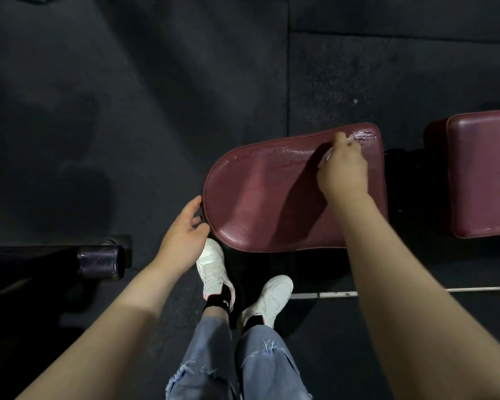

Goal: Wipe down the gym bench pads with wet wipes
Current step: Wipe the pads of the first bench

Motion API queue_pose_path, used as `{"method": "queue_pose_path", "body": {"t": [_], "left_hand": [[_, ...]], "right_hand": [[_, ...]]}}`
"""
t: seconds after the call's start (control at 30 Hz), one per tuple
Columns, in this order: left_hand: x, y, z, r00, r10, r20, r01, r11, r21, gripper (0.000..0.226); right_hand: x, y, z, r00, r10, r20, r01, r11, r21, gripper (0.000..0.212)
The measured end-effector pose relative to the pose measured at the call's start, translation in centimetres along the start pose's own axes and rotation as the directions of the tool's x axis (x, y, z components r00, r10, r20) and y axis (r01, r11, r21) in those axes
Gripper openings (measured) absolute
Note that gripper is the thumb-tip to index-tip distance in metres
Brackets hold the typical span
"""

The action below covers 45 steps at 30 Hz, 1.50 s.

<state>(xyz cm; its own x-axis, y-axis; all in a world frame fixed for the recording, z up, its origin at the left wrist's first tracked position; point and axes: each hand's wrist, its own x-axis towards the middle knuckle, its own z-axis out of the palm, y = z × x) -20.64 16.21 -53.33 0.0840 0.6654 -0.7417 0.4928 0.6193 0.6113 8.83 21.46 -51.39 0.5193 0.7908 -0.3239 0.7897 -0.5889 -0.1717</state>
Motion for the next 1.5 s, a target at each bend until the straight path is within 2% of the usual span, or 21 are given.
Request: {"method": "queue_pose_path", "body": {"t": [0.13,0.33,0.37,0.43,0.47,0.53,0.6,0.63,0.7,0.77,0.83,0.9,0.97,1.07,1.1,1.17,1.23,1.27,1.37,1.43,1.5], "left_hand": [[-0.2,0.4,-0.1,1.0,-0.015,0.007,0.015,1.0,-0.006,0.07],[-0.3,0.4,0.2,1.0,-0.024,-0.003,0.024,1.0,-0.02,0.071],[-0.2,0.3,0.2,1.0,-0.028,-0.01,0.028,0.999,-0.033,0.07],[-0.2,0.2,0.3,0.999,-0.025,-0.023,0.023,0.997,-0.074,0.066],[-0.2,0.1,0.3,0.999,-0.017,-0.036,0.013,0.995,-0.094,0.062],[0.0,0.0,0.3,0.997,0.002,-0.078,-0.011,0.992,-0.125,0.055],[0.2,-0.1,0.3,0.995,0.002,-0.098,-0.015,0.991,-0.135,0.057],[0.3,-0.1,0.3,0.995,0.002,-0.102,-0.017,0.989,-0.144,0.055],[0.3,-0.2,0.3,0.995,-0.001,-0.102,-0.014,0.988,-0.151,0.053],[0.3,-0.2,0.3,0.995,0.0,-0.097,-0.014,0.99,-0.138,0.053],[0.2,-0.2,0.4,0.996,0.004,-0.088,-0.016,0.991,-0.136,0.052],[0.1,-0.1,0.4,0.996,0.004,-0.091,-0.016,0.99,-0.138,0.053],[0.2,-0.1,0.3,0.995,-0.001,-0.096,-0.013,0.989,-0.149,0.053],[0.4,-0.2,0.1,0.994,-0.008,-0.111,-0.009,0.988,-0.156,0.054],[0.4,-0.4,0.1,0.993,-0.005,-0.12,-0.014,0.988,-0.156,0.054],[0.5,-0.7,0.0,0.992,0.013,-0.125,-0.03,0.99,-0.14,0.053],[0.6,-1.0,0.1,0.993,0.034,-0.112,-0.047,0.993,-0.112,0.056],[0.6,-1.1,0.2,0.993,0.041,-0.107,-0.052,0.994,-0.097,0.057],[0.5,-1.7,0.1,0.995,0.051,-0.09,-0.051,0.999,0.005,0.062],[0.2,-2.0,0.0,0.996,0.068,-0.063,-0.063,0.995,0.08,0.067],[-0.3,-2.3,-0.2,0.994,0.1,-0.048,-0.093,0.985,0.144,0.07]], "right_hand": [[-0.6,0.3,0.4,0.989,0.122,-0.089,-0.099,0.968,0.23,0.025],[-2.3,-0.8,1.7,0.988,0.035,-0.153,-0.005,0.982,0.19,0.021],[-3.0,-1.9,2.1,0.989,0.016,-0.147,0.012,0.981,0.192,0.024],[-5.0,-5.5,3.8,0.977,-0.195,-0.087,0.205,0.969,0.135,0.025],[-6.4,-7.6,5.2,0.93,-0.367,-0.016,0.366,0.924,0.112,0.024],[-9.0,-11.4,6.9,0.686,-0.692,0.224,0.7,0.712,0.058,0.028],[-8.5,-11.8,7.1,0.506,-0.763,0.401,0.806,0.584,0.094,0.031],[-7.4,-10.7,6.7,0.508,-0.779,0.368,0.802,0.583,0.127,0.031],[-4.7,-6.8,4.6,0.705,-0.671,0.231,0.661,0.739,0.131,0.028],[-1.6,-0.7,2.2,0.911,-0.407,0.057,0.404,0.913,0.059,0.019],[0.3,5.4,-0.2,0.995,-0.039,-0.093,0.044,0.998,0.052,0.018],[0.2,8.2,-1.2,0.952,0.242,-0.187,-0.222,0.968,0.119,0.025],[-1.7,6.2,0.1,0.951,0.206,-0.231,-0.186,0.977,0.105,0.024],[-5.7,-2.4,4.2,0.963,-0.232,-0.138,0.243,0.968,0.067,0.018],[-7.4,-5.7,5.8,0.915,-0.401,-0.043,0.403,0.914,0.048,0.02],[-10.0,-10.5,7.4,0.706,-0.666,0.24,0.678,0.734,0.039,0.025],[-10.1,-10.9,7.6,0.585,-0.717,0.379,0.727,0.671,0.147,0.029],[-9.5,-9.7,7.4,0.6,-0.72,0.35,0.707,0.681,0.19,0.033],[-7.0,-3.1,5.0,0.824,-0.525,0.212,0.495,0.85,0.181,0.04],[-5.0,3.0,2.2,0.968,-0.239,0.075,0.224,0.961,0.164,0.03],[-4.2,7.7,-0.4,0.995,0.082,-0.051,-0.07,0.977,0.199,0.023]]}}
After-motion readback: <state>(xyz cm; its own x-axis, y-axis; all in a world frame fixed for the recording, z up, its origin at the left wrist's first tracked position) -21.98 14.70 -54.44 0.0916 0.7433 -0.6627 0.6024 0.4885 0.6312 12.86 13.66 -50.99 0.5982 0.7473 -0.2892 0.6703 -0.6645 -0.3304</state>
